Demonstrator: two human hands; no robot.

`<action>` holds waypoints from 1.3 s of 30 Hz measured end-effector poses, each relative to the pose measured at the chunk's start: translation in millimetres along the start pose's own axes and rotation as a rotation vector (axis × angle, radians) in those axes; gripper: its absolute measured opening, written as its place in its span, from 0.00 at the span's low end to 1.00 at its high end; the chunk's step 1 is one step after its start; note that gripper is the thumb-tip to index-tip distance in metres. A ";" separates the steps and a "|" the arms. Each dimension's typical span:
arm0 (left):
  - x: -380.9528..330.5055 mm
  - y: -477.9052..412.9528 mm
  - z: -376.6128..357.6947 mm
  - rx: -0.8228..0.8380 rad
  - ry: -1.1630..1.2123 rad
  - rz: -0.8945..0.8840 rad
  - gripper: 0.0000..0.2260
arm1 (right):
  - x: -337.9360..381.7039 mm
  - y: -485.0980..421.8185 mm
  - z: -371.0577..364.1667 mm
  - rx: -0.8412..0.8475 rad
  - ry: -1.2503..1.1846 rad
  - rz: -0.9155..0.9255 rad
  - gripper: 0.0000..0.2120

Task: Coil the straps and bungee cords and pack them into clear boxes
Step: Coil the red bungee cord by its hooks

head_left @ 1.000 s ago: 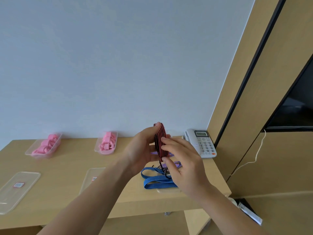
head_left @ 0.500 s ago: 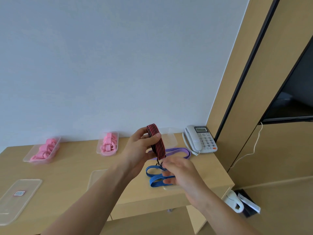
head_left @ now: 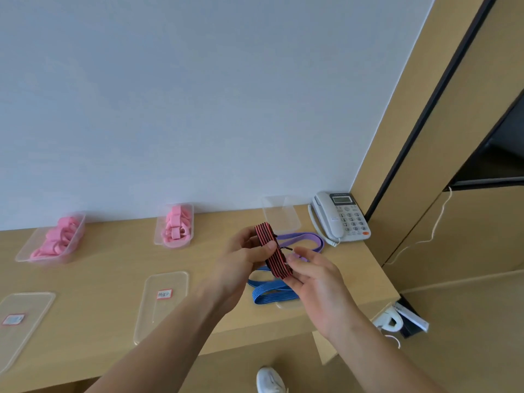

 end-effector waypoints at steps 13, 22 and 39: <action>19.6 -140.3 1.6 -0.100 0.017 0.209 0.11 | 15.8 -151.0 13.8 0.036 0.127 -0.166 0.23; 38.7 -238.2 4.5 -0.172 -0.154 0.356 0.13 | 13.8 -250.0 30.8 0.091 0.696 -0.096 0.09; 75.3 -328.8 46.5 -0.488 -0.474 0.395 0.13 | -31.7 -375.1 48.0 -0.149 0.844 -0.212 0.14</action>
Point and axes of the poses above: each hand's wrist, its own y-axis away from the middle knuckle, its own z-axis out of the back of the hand, x = y × z, the point moved 3 cm from there along -y, towards the middle knuckle, and after that the axes turned 2 degrees about z, right-handed, at the moved point
